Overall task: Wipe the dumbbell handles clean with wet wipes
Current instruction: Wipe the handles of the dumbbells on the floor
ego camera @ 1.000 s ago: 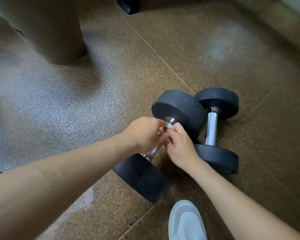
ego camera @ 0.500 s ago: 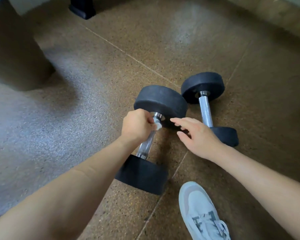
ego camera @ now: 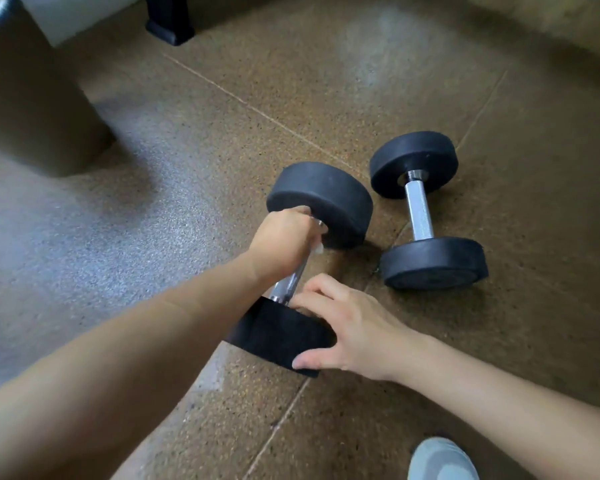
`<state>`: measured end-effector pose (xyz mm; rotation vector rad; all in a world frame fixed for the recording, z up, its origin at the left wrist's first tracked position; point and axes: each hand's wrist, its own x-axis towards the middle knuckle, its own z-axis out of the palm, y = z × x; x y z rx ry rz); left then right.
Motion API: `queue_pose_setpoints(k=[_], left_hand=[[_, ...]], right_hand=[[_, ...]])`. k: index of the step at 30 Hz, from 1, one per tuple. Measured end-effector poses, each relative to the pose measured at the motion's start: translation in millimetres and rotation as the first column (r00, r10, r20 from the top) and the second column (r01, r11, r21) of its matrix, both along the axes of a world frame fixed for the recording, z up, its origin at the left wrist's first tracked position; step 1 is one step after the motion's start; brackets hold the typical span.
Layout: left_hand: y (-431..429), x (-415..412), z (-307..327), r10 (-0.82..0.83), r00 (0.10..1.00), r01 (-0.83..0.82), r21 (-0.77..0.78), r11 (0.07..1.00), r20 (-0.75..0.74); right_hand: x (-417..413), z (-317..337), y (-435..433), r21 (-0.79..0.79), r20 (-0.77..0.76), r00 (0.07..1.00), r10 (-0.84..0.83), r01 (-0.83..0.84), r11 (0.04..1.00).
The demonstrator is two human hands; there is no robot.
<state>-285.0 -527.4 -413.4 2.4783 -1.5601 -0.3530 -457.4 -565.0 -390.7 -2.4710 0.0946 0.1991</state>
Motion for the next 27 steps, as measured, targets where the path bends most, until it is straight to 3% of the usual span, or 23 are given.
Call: queue_pose_setpoints(k=[2, 4, 8, 11, 13, 15, 17, 19, 21, 24, 27], left_hand=[[1.4, -2.7, -1.1, 0.029, 1.0, -0.029, 0.032, 0.999, -0.011], [3.4, 1.6, -3.2, 0.115, 0.986, -0.113, 0.026, 0.993, -0.122], [-0.8, 5.5, -10.1, 0.298, 0.877, -0.364, -0.114, 0.924, -0.378], [-6.1, -4.4, -17.2, 0.37, 0.792, -0.462, -0.079, 0.883, -0.486], [-2.2, -10.4, -16.7, 0.343, 0.798, -0.408, -0.025, 0.913, -0.496], [4.6, -18.2, -11.4, 0.277, 0.86, -0.281, 0.056, 0.958, -0.429], [5.9, -26.6, -3.6, 0.168, 0.935, -0.126, 0.151, 0.98, -0.311], [0.7, -29.0, 1.6, 0.129, 0.951, -0.085, 0.164, 0.983, -0.28], [-4.3, -27.1, -0.6, 0.212, 0.908, -0.191, 0.091, 0.977, -0.361], [-2.6, -29.3, -6.6, 0.369, 0.808, -0.382, 0.069, 0.921, -0.46], [0.8, -31.3, -6.8, 0.495, 0.676, -0.505, 0.147, 0.851, -0.546]], right_hand=[[-9.1, -1.7, -2.1, 0.027, 0.034, 0.999, -0.007, 0.006, 1.0], [-17.0, -3.5, -5.0, 0.067, 0.048, 0.998, -0.039, 0.036, 0.997], [-34.7, -7.7, -12.9, 0.14, -0.007, 0.998, -0.058, 0.058, 0.988], [-42.5, -6.4, -15.6, 0.182, -0.054, 0.995, -0.079, 0.088, 0.979], [-42.9, -5.6, -15.1, 0.111, -0.068, 0.996, -0.056, 0.063, 0.992], [-43.1, -7.8, -16.8, 0.082, -0.078, 0.997, -0.026, 0.032, 0.996], [-41.5, -11.5, -23.6, 0.274, -0.117, 0.989, -0.093, 0.122, 0.954], [-35.2, -19.6, -37.1, 0.489, -0.113, 0.945, -0.307, 0.322, 0.811], [-21.8, -32.7, -52.8, 0.413, -0.015, 0.883, -0.469, 0.433, 0.801], [-0.1, -48.1, -61.5, 0.225, 0.064, 0.895, -0.442, 0.418, 0.88], [6.9, -58.4, -58.2, 0.218, 0.075, 0.892, -0.445, 0.421, 0.881]])
